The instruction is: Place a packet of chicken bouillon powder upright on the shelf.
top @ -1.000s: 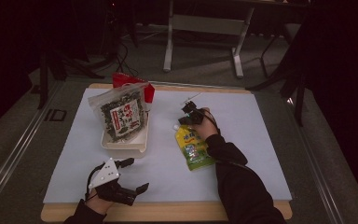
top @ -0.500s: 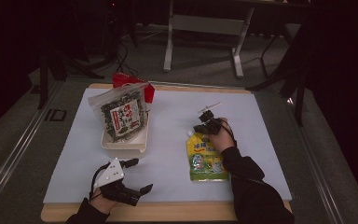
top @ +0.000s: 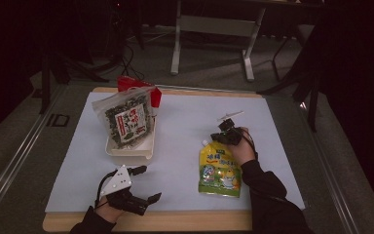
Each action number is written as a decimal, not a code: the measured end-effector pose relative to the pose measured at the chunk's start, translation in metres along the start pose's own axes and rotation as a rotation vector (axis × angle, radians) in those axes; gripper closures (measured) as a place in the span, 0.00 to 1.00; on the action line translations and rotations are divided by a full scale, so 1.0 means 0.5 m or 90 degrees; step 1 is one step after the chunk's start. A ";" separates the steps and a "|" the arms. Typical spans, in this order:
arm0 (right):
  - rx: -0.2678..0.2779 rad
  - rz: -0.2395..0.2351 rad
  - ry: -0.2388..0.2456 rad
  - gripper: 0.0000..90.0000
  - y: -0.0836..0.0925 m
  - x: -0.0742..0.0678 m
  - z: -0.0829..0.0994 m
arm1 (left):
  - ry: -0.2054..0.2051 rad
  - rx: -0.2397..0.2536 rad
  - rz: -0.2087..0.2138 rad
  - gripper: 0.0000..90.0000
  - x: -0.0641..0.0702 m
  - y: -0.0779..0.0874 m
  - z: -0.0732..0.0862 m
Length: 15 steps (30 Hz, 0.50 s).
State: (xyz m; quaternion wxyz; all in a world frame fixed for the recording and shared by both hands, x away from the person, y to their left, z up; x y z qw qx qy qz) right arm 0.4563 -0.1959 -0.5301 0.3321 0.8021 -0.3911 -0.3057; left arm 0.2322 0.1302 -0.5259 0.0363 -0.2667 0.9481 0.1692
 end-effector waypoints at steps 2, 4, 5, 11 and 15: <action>0.019 -0.008 0.004 0.93 0.030 -0.002 0.000 | -0.001 -0.001 0.002 0.03 0.000 0.000 0.000; 0.031 -0.011 0.018 0.89 0.058 -0.003 0.004 | 0.000 -0.002 0.002 0.03 0.001 0.000 0.001; 0.034 -0.011 0.025 0.86 0.072 -0.003 0.007 | 0.000 -0.003 0.003 0.03 0.001 0.000 0.000; 0.048 -0.004 0.048 0.73 0.142 0.012 0.030 | -0.003 -0.004 0.004 0.03 0.003 0.000 -0.001; 0.047 0.000 0.057 0.61 0.165 0.034 0.052 | -0.002 -0.006 0.007 0.03 0.003 -0.002 0.000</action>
Point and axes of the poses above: each handheld gripper's, and its own axes: y roughly backward along the jaws, z roughly out of its underside, x roughly to its right, the point moved 2 cm from there along -y, roughly forward along the jaws, and after that the axes turned 14 degrees about -y, right-handed, at the moved point
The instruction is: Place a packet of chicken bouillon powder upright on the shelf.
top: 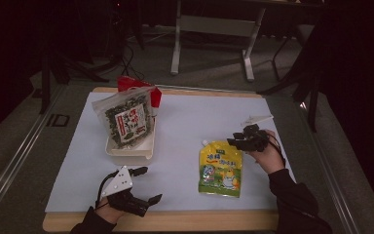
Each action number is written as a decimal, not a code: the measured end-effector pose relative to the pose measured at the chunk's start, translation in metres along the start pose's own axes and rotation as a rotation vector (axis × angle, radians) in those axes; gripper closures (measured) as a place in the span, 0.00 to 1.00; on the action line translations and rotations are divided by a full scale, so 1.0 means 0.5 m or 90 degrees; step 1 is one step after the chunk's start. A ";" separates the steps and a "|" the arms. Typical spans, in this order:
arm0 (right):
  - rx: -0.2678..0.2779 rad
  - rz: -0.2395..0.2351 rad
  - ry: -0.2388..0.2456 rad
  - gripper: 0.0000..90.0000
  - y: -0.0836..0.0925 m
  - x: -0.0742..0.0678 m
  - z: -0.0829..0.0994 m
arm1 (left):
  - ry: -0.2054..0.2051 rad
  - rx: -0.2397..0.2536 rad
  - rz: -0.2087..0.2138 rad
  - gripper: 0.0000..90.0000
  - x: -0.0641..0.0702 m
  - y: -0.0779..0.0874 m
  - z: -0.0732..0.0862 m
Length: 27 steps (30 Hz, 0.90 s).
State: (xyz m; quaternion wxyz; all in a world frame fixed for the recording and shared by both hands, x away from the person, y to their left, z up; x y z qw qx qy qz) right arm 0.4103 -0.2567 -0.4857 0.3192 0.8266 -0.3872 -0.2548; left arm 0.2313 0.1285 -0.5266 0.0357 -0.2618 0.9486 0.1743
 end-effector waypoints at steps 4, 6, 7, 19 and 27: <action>-0.007 0.005 0.003 0.55 0.006 0.015 0.014 | 0.000 -0.002 0.001 0.03 -0.001 -0.001 0.001; -0.012 0.000 -0.003 0.52 0.003 0.025 0.021 | 0.002 -0.003 0.003 0.03 -0.002 -0.002 0.003; -0.010 -0.004 -0.001 0.51 0.001 0.027 0.023 | 0.003 -0.003 0.003 0.03 -0.002 -0.002 0.003; -0.047 0.011 -0.034 0.35 -0.054 0.075 0.037 | 0.005 -0.003 0.007 0.03 -0.002 -0.001 0.004; -0.092 -0.015 -0.043 0.25 -0.088 0.093 0.049 | 0.005 -0.007 0.012 0.03 -0.002 -0.005 0.006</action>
Point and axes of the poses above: each handheld gripper's, and its own axes: y roughly backward along the jaws, z roughly out of its underside, x roughly to its right, the point moved 2 cm from there along -y, roughly forward along the jaws, and after that the axes turned 14 degrees about -y, right-handed, at the moved point
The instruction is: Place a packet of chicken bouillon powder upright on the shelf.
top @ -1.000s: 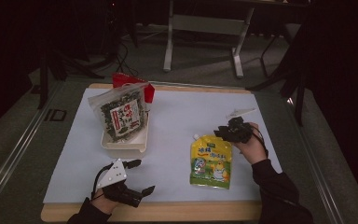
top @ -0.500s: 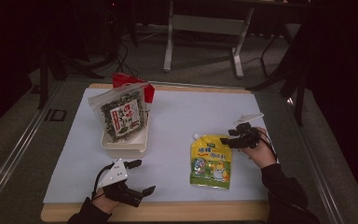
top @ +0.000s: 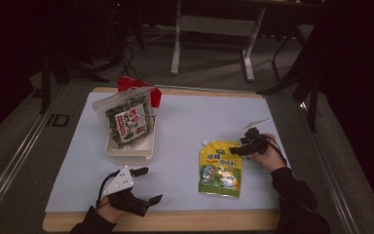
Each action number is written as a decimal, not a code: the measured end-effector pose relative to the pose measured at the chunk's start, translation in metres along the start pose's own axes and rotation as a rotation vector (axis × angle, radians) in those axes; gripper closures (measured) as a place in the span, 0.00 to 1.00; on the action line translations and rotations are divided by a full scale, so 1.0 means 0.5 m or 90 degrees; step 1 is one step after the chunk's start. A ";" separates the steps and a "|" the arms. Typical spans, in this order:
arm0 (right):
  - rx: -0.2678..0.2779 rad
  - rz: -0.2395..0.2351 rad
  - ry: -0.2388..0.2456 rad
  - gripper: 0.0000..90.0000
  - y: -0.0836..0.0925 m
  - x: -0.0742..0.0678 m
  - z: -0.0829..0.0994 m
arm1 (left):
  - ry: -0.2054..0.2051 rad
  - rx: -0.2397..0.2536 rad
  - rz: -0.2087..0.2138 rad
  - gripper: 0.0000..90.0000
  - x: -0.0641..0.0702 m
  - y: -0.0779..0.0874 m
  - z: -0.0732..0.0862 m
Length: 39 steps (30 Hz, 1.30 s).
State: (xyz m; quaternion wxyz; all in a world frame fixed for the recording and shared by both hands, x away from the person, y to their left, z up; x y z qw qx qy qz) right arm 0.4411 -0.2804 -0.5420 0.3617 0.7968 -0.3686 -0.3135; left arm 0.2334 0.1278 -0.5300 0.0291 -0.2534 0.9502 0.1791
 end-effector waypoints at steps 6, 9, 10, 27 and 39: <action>-0.025 0.016 0.039 0.15 -0.025 -0.012 0.007 | -0.001 -0.004 0.003 0.03 0.000 -0.001 0.001; -0.035 0.037 0.062 0.23 -0.027 -0.028 0.007 | 0.000 -0.006 0.004 0.03 0.001 -0.003 0.002; -0.037 0.037 0.063 0.26 -0.026 -0.031 0.008 | -0.002 -0.009 0.004 0.03 0.002 -0.003 0.002; -0.046 0.051 0.102 0.96 -0.017 -0.090 0.020 | -0.005 -0.009 0.005 0.03 0.003 -0.004 0.000; 0.000 0.036 0.113 0.97 0.031 -0.112 -0.006 | 0.002 -0.006 0.008 0.03 -0.001 -0.005 0.002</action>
Point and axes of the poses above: each handheld gripper's, and its own axes: y roughly backward along the jaws, z roughly out of its underside, x roughly to its right, the point moved 2 cm from there along -y, roughly forward along the jaws, and after that the axes turned 14 degrees about -y, right-handed, at the moved point
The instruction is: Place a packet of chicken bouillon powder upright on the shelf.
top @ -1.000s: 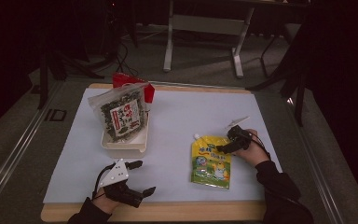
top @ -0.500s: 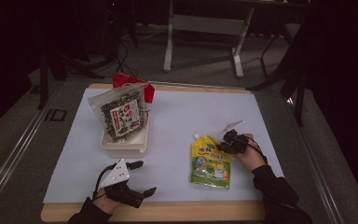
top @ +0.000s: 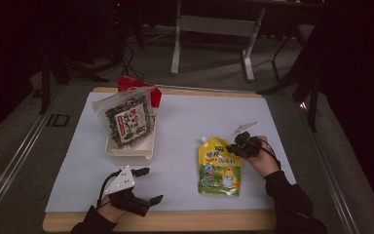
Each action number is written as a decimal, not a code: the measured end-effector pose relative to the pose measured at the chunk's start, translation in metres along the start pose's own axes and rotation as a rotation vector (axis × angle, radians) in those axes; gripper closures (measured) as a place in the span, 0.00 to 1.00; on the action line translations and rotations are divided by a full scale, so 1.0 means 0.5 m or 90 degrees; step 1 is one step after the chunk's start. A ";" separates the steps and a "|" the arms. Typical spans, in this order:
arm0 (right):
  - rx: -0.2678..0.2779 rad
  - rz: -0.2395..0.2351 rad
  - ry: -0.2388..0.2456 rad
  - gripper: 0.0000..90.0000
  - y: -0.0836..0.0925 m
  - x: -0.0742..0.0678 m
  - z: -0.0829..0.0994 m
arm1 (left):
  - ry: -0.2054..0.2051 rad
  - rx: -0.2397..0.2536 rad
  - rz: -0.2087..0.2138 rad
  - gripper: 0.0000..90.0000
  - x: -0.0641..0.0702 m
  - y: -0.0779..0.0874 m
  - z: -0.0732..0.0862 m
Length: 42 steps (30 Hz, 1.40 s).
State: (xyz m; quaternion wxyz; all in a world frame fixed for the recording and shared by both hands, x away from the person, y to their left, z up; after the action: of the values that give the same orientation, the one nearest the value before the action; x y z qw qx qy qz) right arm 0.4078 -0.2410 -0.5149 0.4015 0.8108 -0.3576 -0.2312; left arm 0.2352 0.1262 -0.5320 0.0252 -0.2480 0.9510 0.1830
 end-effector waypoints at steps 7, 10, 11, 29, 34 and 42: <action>0.051 -0.011 0.020 0.97 0.057 -0.027 -0.021 | 0.001 0.000 -0.002 0.03 -0.001 0.000 0.000; 0.076 -0.017 0.041 0.97 0.089 -0.050 -0.033 | -0.005 -0.006 -0.005 0.03 -0.001 -0.001 -0.001; 0.083 -0.022 0.046 0.97 0.098 -0.058 -0.035 | -0.008 -0.005 -0.005 0.03 0.000 -0.001 -0.002; 0.139 -0.064 0.155 0.97 0.198 -0.167 -0.042 | 0.018 -0.026 0.040 0.06 0.000 -0.038 -0.049; 0.140 -0.079 0.168 0.97 0.211 -0.181 -0.039 | 0.026 -0.014 0.045 0.18 -0.016 -0.072 -0.072; 0.144 -0.091 0.186 0.97 0.226 -0.198 -0.033 | 0.011 -0.009 0.061 0.35 -0.037 -0.131 -0.116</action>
State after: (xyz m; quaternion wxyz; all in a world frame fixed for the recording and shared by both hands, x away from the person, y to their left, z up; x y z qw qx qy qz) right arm 0.3111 -0.2046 -0.4046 0.3382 0.8989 -0.2608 -0.0976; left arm 0.2852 0.0609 -0.4971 0.0062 -0.2043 0.9606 0.1884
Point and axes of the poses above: each handheld gripper's, and its own axes: y roughly backward along the jaws, z roughly out of its underside, x roughly to its right, the point moved 2 cm from there along -y, roughly forward along the jaws, and after that the axes turned 14 degrees about -y, right-handed, at the moved point
